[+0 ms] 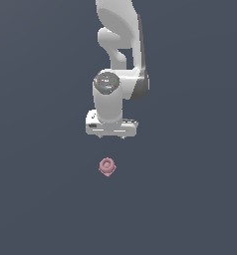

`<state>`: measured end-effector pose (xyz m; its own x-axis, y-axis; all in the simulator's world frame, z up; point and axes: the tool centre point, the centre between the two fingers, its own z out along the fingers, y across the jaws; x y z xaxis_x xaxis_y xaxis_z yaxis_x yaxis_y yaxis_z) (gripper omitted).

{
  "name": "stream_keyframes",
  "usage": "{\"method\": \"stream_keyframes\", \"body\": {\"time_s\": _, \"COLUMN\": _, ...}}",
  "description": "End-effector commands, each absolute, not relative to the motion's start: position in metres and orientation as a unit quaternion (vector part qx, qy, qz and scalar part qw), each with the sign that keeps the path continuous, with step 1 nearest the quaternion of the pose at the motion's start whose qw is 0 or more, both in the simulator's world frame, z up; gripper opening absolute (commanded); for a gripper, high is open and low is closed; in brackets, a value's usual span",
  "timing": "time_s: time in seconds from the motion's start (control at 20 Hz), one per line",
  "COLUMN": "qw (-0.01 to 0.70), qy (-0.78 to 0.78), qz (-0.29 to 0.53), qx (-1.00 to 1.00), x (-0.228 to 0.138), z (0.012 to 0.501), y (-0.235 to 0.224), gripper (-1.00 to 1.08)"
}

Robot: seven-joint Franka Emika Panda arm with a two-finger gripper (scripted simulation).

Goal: Pick up the object and move it to a goal position.

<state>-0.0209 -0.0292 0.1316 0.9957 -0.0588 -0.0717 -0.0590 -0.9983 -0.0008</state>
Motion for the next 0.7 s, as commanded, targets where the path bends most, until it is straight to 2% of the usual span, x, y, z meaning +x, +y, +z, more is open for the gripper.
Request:
{"method": "stream_keyframes", "body": {"time_s": 0.0, "qw": 0.001, "qy": 0.029, "qz": 0.036, "qx": -0.999, "x": -0.021, "z": 0.132, "y": -0.029, "gripper": 1.00}}
{"method": "stream_keyframes", "body": {"time_s": 0.65, "qw": 0.006, "qy": 0.026, "qz": 0.028, "qx": -0.999, "x": -0.017, "z": 0.146, "y": -0.015, "gripper": 1.00}}
